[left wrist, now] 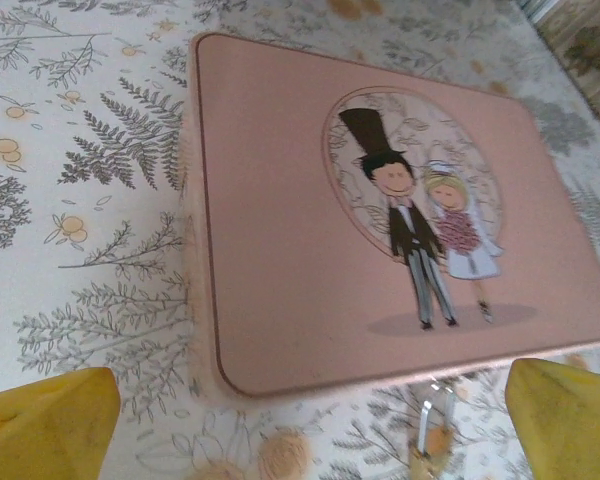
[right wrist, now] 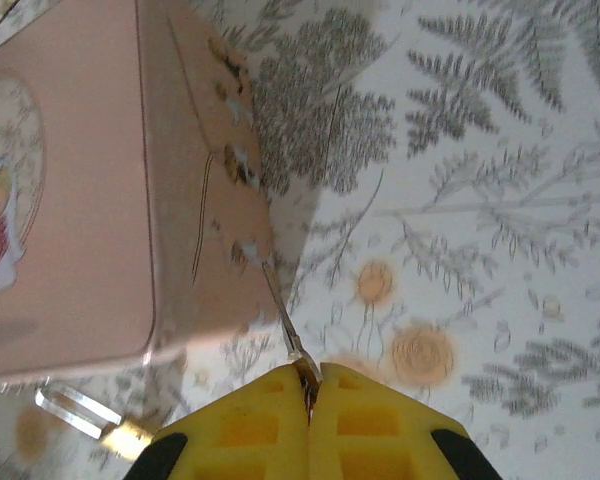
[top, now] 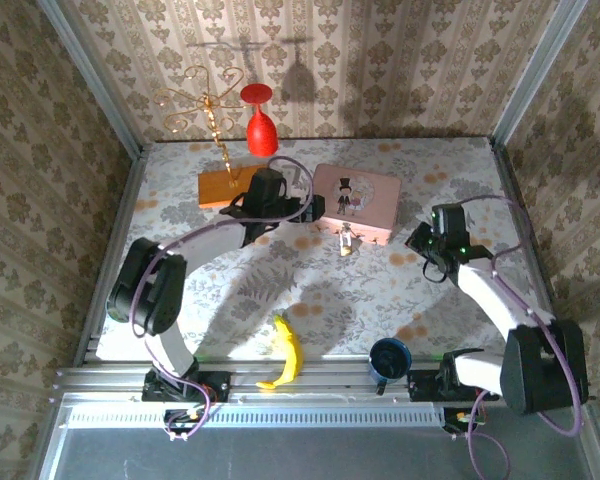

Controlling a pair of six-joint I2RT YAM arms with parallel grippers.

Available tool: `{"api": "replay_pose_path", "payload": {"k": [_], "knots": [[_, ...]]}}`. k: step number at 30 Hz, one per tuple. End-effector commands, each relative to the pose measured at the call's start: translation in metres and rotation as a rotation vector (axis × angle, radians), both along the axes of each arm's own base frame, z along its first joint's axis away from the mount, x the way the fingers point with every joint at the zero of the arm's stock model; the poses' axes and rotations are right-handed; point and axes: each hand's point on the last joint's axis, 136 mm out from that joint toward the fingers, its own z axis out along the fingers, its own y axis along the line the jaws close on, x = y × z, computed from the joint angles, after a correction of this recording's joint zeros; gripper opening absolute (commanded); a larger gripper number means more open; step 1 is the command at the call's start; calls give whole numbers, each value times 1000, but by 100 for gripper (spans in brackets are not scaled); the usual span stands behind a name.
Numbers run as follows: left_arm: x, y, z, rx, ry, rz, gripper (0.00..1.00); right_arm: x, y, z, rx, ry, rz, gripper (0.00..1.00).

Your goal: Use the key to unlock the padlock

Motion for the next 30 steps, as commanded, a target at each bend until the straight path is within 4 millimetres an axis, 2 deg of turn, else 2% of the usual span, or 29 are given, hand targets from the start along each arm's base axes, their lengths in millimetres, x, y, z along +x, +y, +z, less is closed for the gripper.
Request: {"api": "replay_pose_path", "payload": {"k": [1,3,6,11,22,27,30], "knots": [[12,-5,-7,39,2,-27,100,34,-14,12,-92,-42,-32,0],[17,-7,-13,42,20,-37,100,48,-13,1,-101,-7,-26,0],[21,-13,-22,38,44,-60,100,69,-9,-5,-111,13,-8,0],[22,-21,-37,18,90,-89,100,97,-1,-24,-133,80,39,0],[4,-34,-36,-68,127,-141,100,137,56,-48,-78,131,249,0],[-15,-38,-34,-87,132,-143,100,145,85,-57,-47,146,340,0],[-28,-31,-29,-105,127,-120,100,146,103,-58,-34,143,391,0]]}}
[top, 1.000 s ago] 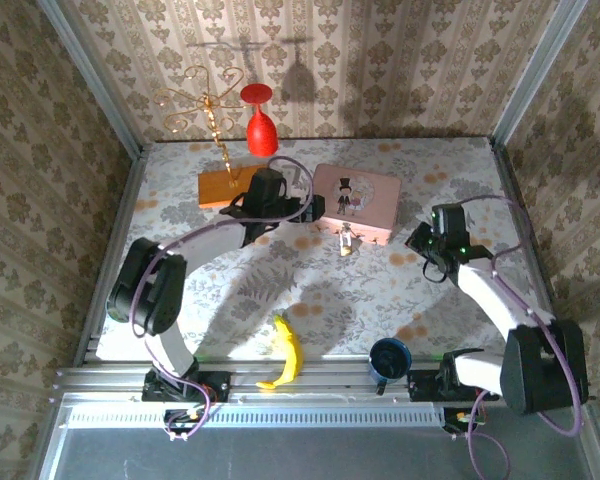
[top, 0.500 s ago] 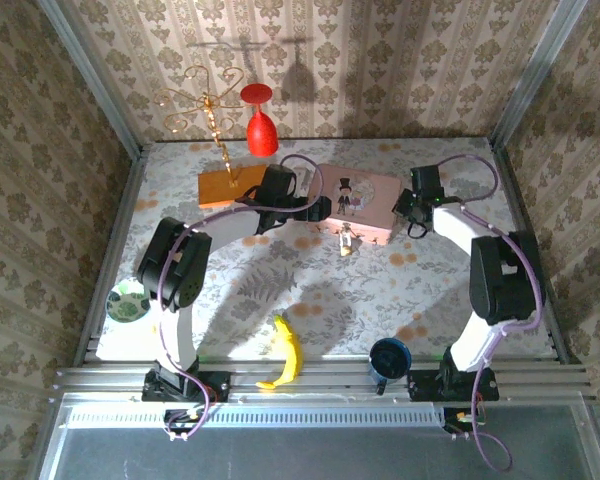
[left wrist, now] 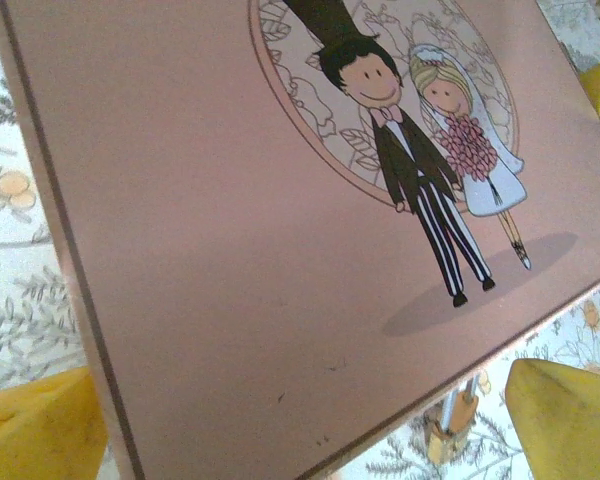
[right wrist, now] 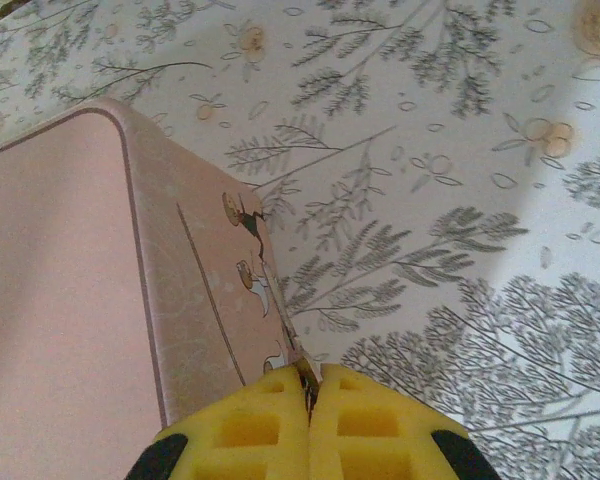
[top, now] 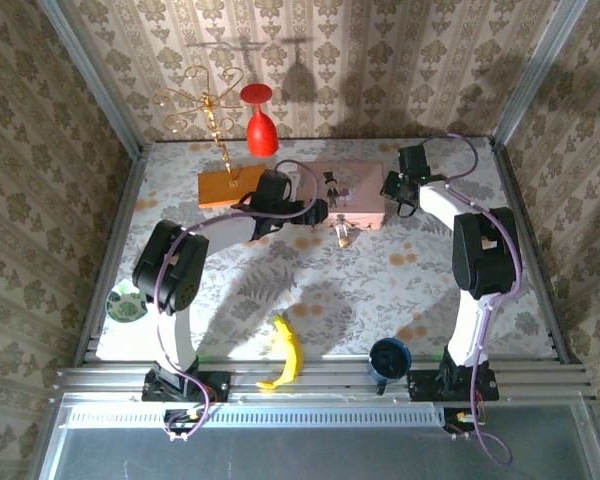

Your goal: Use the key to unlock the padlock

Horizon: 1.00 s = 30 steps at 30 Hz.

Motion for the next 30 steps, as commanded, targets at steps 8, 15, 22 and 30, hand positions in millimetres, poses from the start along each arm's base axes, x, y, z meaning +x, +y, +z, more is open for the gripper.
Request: {"api": "replay_pose_path", "payload": {"k": [8,15,22,30], "knots": [[-55,-1,42,-104,-34,-11,100,-24,113,-25,93,112,330,0],[-66,30,38,-93,-28,112,100,-29,127,-24,115,111,341,0],[-76,69,36,-85,-21,331,100,-27,116,-19,95,116,319,0],[-108,106,57,14,-122,558,100,-36,59,-3,120,96,204,0]]}}
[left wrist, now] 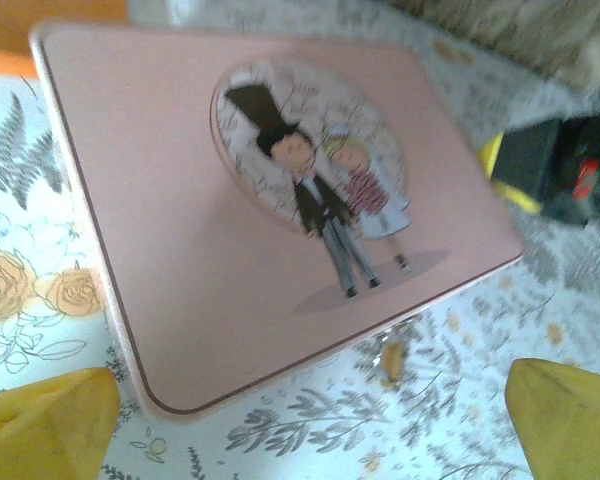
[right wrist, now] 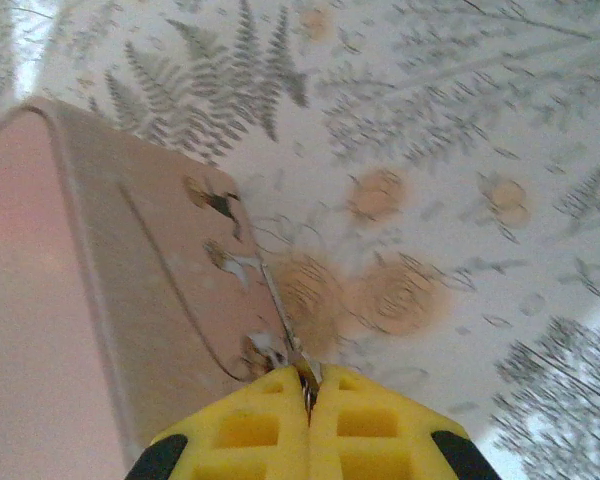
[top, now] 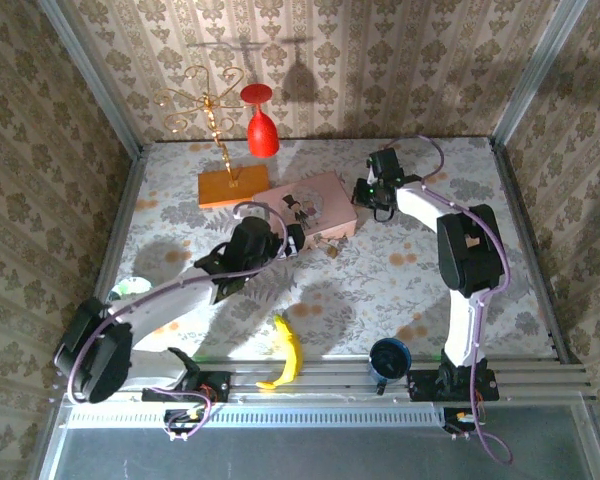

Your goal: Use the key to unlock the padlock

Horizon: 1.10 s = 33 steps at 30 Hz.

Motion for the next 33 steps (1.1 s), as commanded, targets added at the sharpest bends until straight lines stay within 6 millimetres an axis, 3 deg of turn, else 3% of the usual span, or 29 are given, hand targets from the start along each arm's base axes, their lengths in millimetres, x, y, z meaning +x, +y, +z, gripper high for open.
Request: {"api": "replay_pose_path", "payload": {"k": [1,6,12,17,23,24,33], "knots": [[-7,27,-6,68,-12,172,100,-21,-29,8,19,40,-54,0],[-20,3,-16,45,-11,131,99,-44,-52,14,2,35,-106,0],[-27,-58,-48,-6,54,-44,100,-80,-63,11,15,28,-137,0],[-30,-98,-70,-1,107,-132,91,-110,-64,11,52,20,-138,0],[-23,-120,-93,10,145,-144,85,-142,-66,15,80,-5,-146,0],[-21,-124,-96,11,147,-149,85,-146,-67,26,87,-37,-148,0],[7,-149,-121,24,173,-160,79,-170,-78,55,56,-108,-164,0]]}}
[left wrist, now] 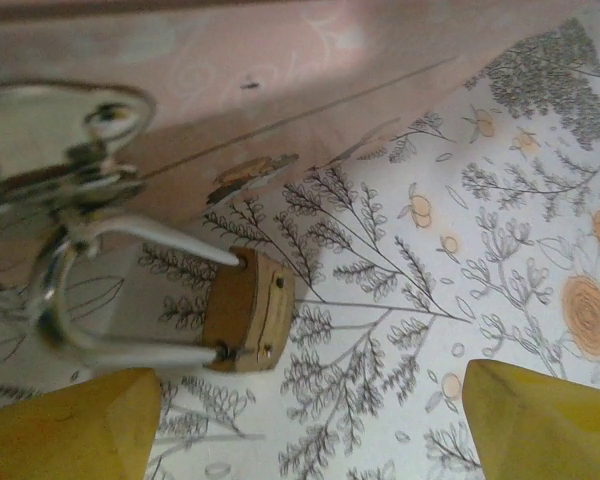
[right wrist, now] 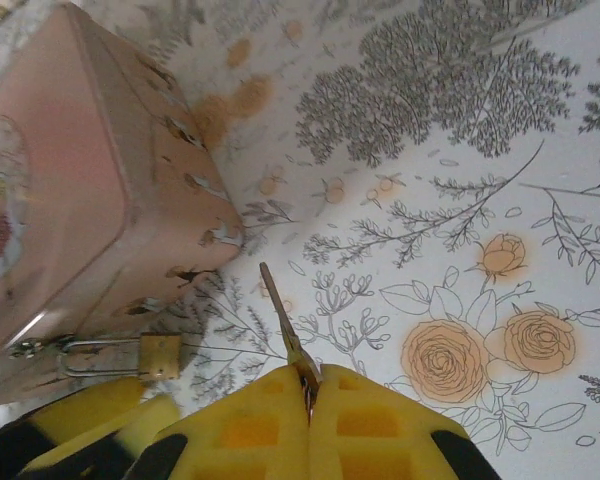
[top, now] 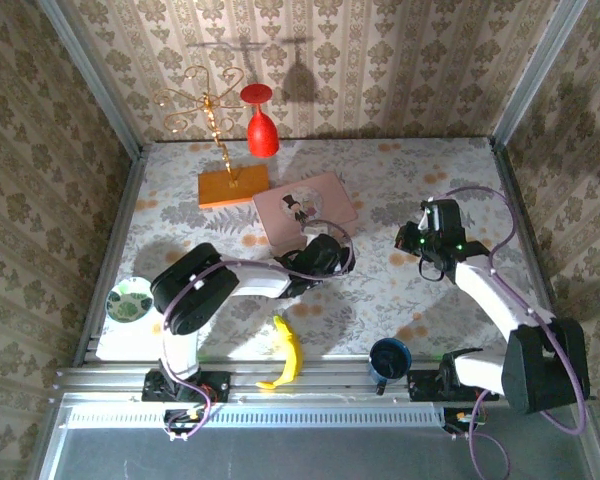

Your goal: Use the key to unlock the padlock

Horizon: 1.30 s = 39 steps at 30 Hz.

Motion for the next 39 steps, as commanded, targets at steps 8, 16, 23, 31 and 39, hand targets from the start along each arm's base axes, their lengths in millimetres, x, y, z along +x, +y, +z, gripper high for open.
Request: {"api": "replay_pose_path", "payload": {"k": [8,16,23,31,39], "knots": [[31,-10,-4,15,-20,-2,76,-19,-8,12,-17,-18,-16,0],[45,-6,-14,32,-58,5,68,-19,-1,10,12,-6,9,0],[41,-7,-11,15,-68,-28,54,-18,5,11,38,-6,32,0],[37,-7,-20,-60,-55,-52,39,-13,36,-5,172,20,163,0],[24,-5,-14,-97,-27,-79,32,-18,40,-22,201,60,164,0]]}}
